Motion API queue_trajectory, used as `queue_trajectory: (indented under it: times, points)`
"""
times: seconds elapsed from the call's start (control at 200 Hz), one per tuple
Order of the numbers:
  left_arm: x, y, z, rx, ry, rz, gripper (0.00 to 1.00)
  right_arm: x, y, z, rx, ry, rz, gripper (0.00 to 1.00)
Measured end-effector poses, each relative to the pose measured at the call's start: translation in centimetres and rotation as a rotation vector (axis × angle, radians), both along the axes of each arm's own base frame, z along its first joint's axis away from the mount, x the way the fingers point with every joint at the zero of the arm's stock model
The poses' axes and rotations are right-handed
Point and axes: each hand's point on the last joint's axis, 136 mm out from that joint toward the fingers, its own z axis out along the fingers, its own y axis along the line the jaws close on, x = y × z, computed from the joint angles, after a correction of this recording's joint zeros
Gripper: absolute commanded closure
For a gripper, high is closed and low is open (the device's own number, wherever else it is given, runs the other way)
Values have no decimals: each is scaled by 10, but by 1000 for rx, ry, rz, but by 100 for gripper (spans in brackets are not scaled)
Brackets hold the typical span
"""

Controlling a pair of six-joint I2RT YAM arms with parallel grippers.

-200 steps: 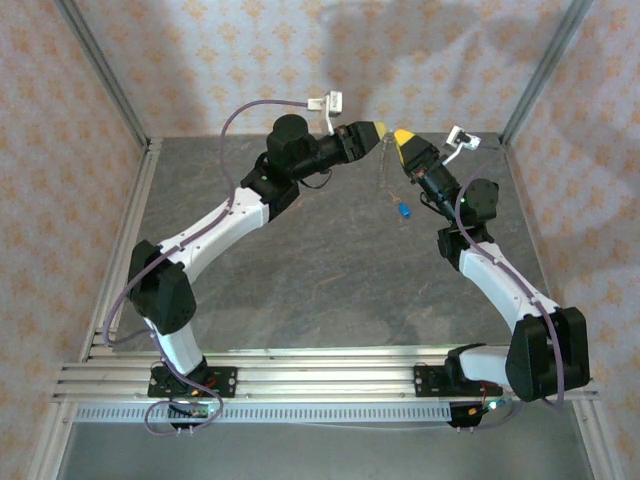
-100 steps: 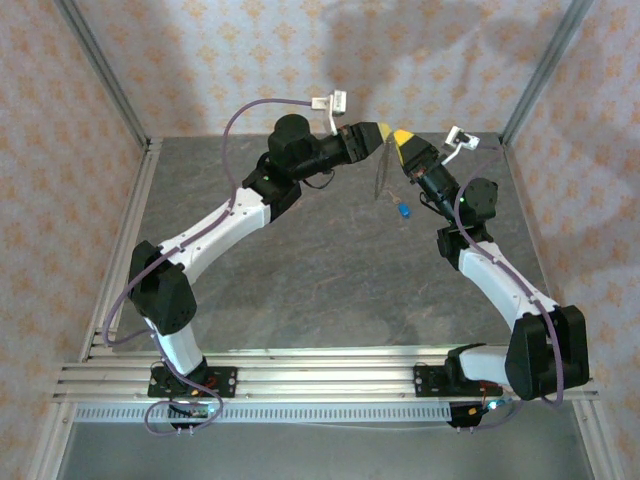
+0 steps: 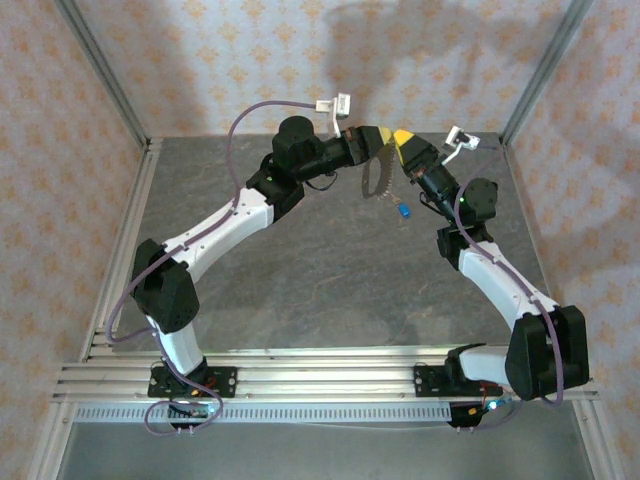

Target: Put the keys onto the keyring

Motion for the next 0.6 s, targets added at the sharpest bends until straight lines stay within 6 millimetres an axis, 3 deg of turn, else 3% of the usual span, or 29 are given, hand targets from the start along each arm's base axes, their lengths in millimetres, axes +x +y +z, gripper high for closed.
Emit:
queue_trajectory:
  times: [0.075, 0.135, 0.315, 0.45, 0.601]
  points:
    - [0, 0, 1, 0, -4, -1, 100, 1, -1, -1, 1, 6, -6, 100]
    - [0, 0, 2, 4, -9, 0, 100, 2, -1, -3, -6, 14, -9, 85]
    - [-4, -2, 2, 68, -29, -23, 100, 0, -17, -8, -58, 56, -56, 83]
    - [-12, -3, 20, 118, -98, -80, 100, -15, -42, 7, -93, 23, -121, 80]
    - [-20, -2, 43, 158, -191, -164, 100, -28, -38, 8, -155, 4, -94, 71]
